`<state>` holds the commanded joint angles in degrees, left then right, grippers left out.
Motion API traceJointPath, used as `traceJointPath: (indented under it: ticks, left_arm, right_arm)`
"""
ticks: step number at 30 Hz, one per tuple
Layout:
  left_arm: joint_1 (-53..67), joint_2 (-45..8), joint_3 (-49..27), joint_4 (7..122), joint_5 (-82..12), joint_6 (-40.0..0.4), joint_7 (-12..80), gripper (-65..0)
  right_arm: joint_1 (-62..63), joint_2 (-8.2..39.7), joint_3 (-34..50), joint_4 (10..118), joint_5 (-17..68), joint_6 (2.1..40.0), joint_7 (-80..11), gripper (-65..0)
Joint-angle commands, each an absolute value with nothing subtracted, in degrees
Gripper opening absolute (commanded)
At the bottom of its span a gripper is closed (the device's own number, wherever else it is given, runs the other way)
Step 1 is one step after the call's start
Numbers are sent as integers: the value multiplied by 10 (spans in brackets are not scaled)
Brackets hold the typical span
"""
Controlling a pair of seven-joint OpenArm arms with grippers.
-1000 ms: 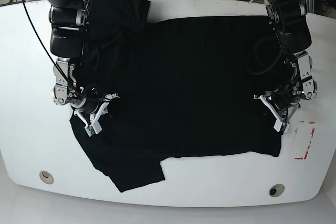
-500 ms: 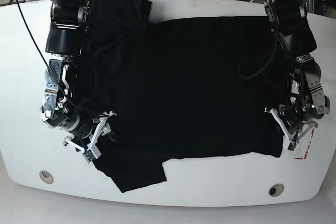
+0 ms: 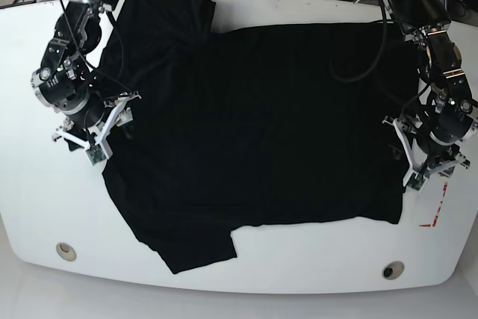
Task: Layout the t-shirt on the table in an organized manner, then fold the t-shirt properly
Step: 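Drag the held shirt edge with both grippers toward the robot, flattening it, then hold the shirt corners with both grippers at the table edge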
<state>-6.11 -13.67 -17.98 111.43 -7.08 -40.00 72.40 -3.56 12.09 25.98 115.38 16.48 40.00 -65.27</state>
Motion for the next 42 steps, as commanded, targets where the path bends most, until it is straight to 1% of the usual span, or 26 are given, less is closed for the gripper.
traceJointPath:
  ticks: [2,5,7,9,15,18,23,32,37,42]
  left_arm:
    - [-39,-137,-190,1131,-71,-400,737,-276]
    - [-5,-136,-222,1140,-71,-400,746,-276]
    - [20,-136,-255,1142,-71,-400,747,-278]
    - [37,-137,-284,1142,-71,-400,745,-278]
    - [81,-137,-349,1142,-71,-400,745,-278]
    - [96,-136,-373,1142,-71,-400,745,-278]
    - [122,-136,-400,1142,-71,-400,745,-278]
    - [124,-135,-406,1142,-72,-400,744,-278]
    - [124,-135,-406,1142,-72,-400,744,-278]
    - [124,-135,-406,1142,-72,-400,744,-278]
  right_arm:
    - [-66,119,278,1156,166,400,-653,-244]
    - [-101,116,301,1156,167,400,-653,-190]
    - [-129,109,320,1156,187,400,-653,-151]
    - [-149,108,342,1156,213,400,-653,-132]
    - [-196,108,357,1154,262,400,-653,-133]
    - [-214,104,357,1152,264,400,-653,-133]
    - [-227,80,357,1136,262,400,-649,-133]
    - [-203,82,356,1052,262,400,-617,-133]
    - [-196,103,356,1010,265,400,-599,-133]
    - [-196,107,356,973,263,400,-561,-133]
